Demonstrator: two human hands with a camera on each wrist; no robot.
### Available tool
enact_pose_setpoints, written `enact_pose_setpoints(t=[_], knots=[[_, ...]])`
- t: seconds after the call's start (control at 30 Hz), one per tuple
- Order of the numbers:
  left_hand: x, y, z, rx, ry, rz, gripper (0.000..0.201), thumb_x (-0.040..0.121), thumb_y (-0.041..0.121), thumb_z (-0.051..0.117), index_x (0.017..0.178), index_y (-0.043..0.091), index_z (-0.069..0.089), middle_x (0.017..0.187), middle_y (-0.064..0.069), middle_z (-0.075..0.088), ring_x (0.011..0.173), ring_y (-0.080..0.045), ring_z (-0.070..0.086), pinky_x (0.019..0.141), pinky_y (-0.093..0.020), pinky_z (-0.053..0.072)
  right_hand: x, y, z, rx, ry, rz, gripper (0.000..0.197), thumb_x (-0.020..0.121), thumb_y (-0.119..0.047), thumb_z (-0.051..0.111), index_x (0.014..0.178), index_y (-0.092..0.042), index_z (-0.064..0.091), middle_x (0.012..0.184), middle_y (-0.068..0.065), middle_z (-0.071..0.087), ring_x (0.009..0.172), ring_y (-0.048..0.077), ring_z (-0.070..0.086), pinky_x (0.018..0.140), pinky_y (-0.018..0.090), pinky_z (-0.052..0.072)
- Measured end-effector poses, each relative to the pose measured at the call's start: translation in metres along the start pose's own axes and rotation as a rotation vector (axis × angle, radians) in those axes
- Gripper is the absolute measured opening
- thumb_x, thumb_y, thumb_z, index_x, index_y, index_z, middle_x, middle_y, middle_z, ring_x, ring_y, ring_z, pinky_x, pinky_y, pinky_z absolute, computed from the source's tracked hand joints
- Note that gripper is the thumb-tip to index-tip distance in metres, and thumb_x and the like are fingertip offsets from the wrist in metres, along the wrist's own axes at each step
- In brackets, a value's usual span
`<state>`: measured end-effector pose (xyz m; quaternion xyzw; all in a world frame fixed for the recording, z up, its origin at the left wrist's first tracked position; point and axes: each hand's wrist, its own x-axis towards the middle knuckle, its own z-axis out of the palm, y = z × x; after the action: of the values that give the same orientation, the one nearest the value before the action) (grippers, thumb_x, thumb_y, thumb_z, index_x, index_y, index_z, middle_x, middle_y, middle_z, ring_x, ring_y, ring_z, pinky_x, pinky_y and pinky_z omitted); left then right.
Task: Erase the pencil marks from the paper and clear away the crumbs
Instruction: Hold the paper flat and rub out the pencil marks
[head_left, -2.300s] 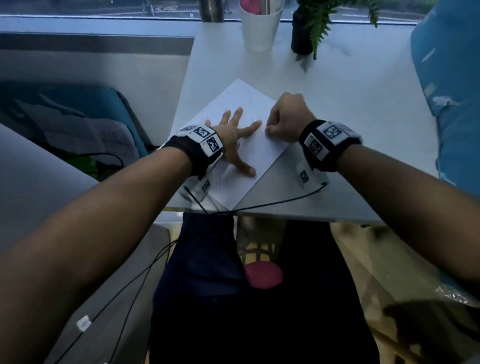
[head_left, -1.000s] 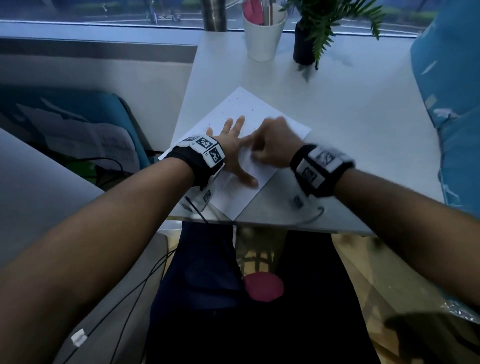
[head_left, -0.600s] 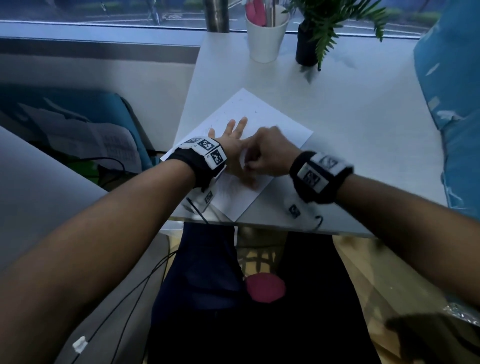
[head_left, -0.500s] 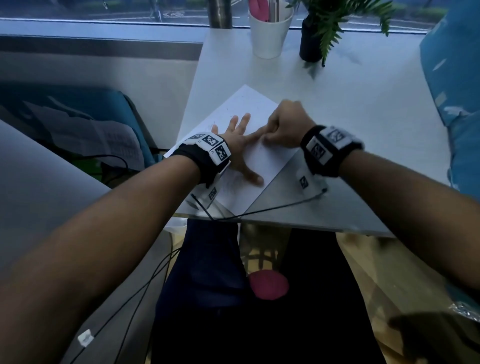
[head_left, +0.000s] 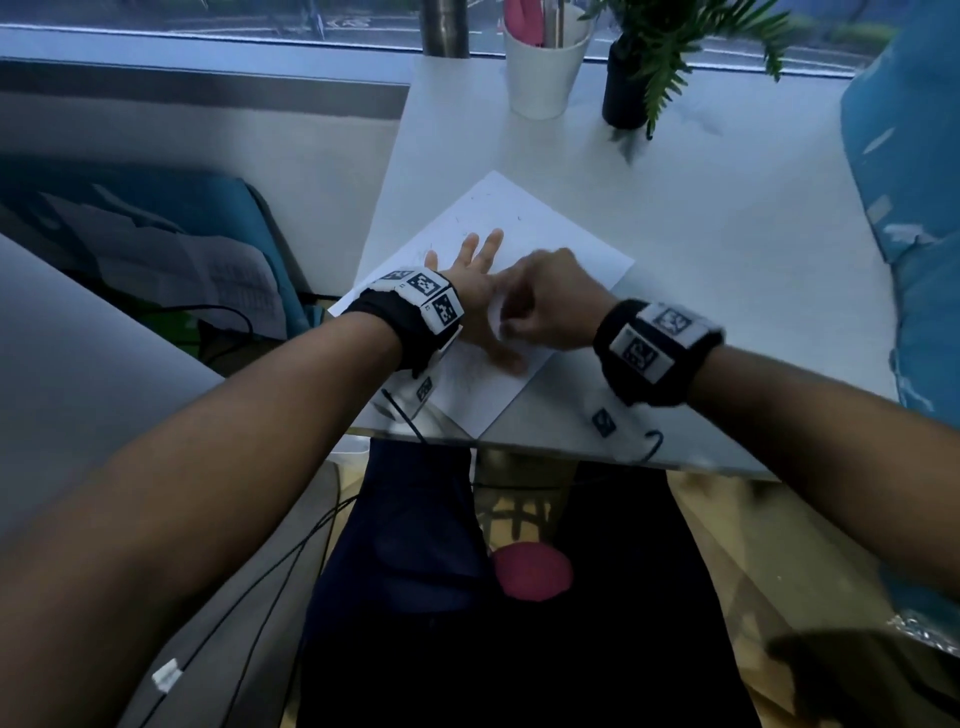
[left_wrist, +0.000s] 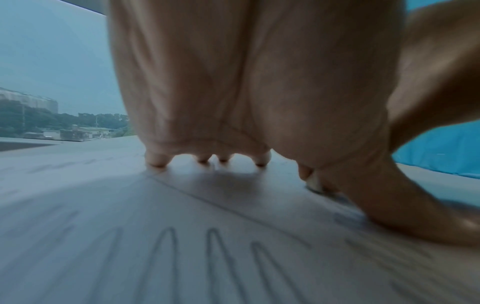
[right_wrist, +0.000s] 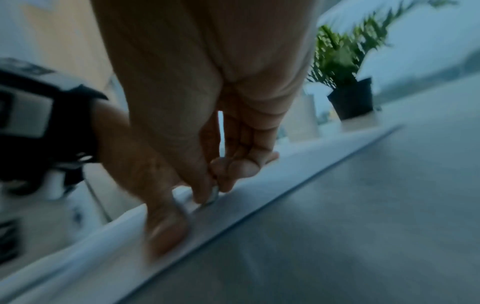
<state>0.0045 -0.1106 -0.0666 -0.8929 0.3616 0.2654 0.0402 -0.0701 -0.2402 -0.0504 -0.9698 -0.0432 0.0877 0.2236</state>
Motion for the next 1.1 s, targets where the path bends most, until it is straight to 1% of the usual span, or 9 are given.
enact_pose_setpoints(t=[0.1,0.2,0.33,0.43,0.6,0.7,0.83,0.97,1.1], knots=[[0.001,-0.001,0.001,0.008,0.002,-0.003,0.143,0.045,0.083,0.074,0.150,0.046,-0.015,0.159,-0.003,-0.031,0.147,-0.030,-0.024,0.113,-0.067,-0.006,0.015,0.025,-0.027,-0.011,0.100,0.095,0.011,0.071,-0.018,0.075,0.078,-0.010,0.078,0.070,0.004,0.072,0.067,0.018,0.066,0.056,0.010,0.038],[0.002,-0.002,0.002,0.016,0.001,0.001,0.144,0.044,0.083,0.074,0.150,0.046,-0.016,0.159,-0.003,-0.031,0.147,-0.030,-0.024,0.113,-0.067,-0.006,0.012,0.018,-0.019,-0.032,0.127,0.080,0.011,0.071,-0.014,0.072,0.076,-0.007,0.078,0.073,0.009,0.074,0.067,0.022,0.068,0.065,0.024,0.051],[0.002,-0.002,0.001,0.022,-0.022,0.007,0.143,0.046,0.083,0.074,0.149,0.045,-0.018,0.157,-0.002,-0.034,0.146,-0.027,-0.027,0.114,-0.065,-0.008,-0.006,0.003,-0.006,0.010,-0.024,0.000,0.006,0.073,-0.013,0.075,0.078,-0.013,0.078,0.074,0.000,0.072,0.062,0.007,0.063,0.056,0.004,0.041],[0.001,-0.005,0.003,0.021,-0.005,0.021,0.139,0.049,0.085,0.070,0.149,0.048,-0.018,0.158,-0.001,-0.034,0.146,-0.027,-0.027,0.113,-0.065,-0.010,0.005,0.034,-0.028,0.040,0.129,0.154,0.008,0.075,-0.014,0.074,0.081,-0.011,0.078,0.076,0.003,0.073,0.070,0.014,0.063,0.069,0.018,0.044],[-0.001,-0.015,-0.003,0.076,0.024,0.044,0.105,0.076,0.080,0.051,0.154,0.042,-0.008,0.162,-0.001,-0.021,0.150,-0.026,-0.013,0.116,-0.062,-0.003,0.007,0.054,-0.026,0.114,0.101,0.303,0.007,0.076,-0.013,0.074,0.081,-0.009,0.074,0.072,-0.003,0.063,0.075,0.014,0.060,0.063,0.019,0.043],[-0.005,-0.018,-0.013,0.190,0.147,-0.018,0.088,0.093,0.064,0.043,0.157,0.021,0.001,0.165,-0.008,-0.005,0.151,-0.027,0.001,0.118,-0.059,0.000,0.010,0.052,-0.033,0.156,0.053,0.341,0.008,0.075,-0.016,0.078,0.080,-0.011,0.074,0.073,0.003,0.071,0.069,0.014,0.068,0.051,0.016,0.043],[-0.029,0.001,-0.003,0.219,0.237,0.297,0.070,0.103,0.044,0.037,0.157,0.015,0.004,0.165,-0.004,-0.003,0.151,-0.019,-0.003,0.120,-0.044,-0.004,0.010,0.050,-0.035,0.145,0.055,0.338,0.009,0.074,-0.017,0.080,0.078,-0.012,0.074,0.074,0.006,0.072,0.067,0.013,0.069,0.047,0.013,0.042],[-0.045,0.014,0.026,0.264,0.050,0.622,0.071,0.099,0.056,0.030,0.157,0.026,0.000,0.164,0.005,-0.010,0.150,-0.012,-0.011,0.119,-0.040,-0.006,0.010,0.047,-0.036,0.116,0.062,0.326,0.008,0.074,-0.015,0.079,0.076,-0.011,0.074,0.075,0.006,0.073,0.069,0.012,0.069,0.050,0.015,0.042],[-0.026,-0.014,0.023,0.205,0.074,0.360,0.081,0.089,0.074,0.023,0.155,0.036,-0.005,0.163,0.005,-0.015,0.150,-0.020,-0.011,0.120,-0.051,-0.004,0.008,0.044,-0.035,0.130,0.078,0.336,0.007,0.074,-0.013,0.079,0.074,-0.008,0.074,0.072,0.007,0.073,0.067,0.014,0.068,0.054,0.015,0.045]])
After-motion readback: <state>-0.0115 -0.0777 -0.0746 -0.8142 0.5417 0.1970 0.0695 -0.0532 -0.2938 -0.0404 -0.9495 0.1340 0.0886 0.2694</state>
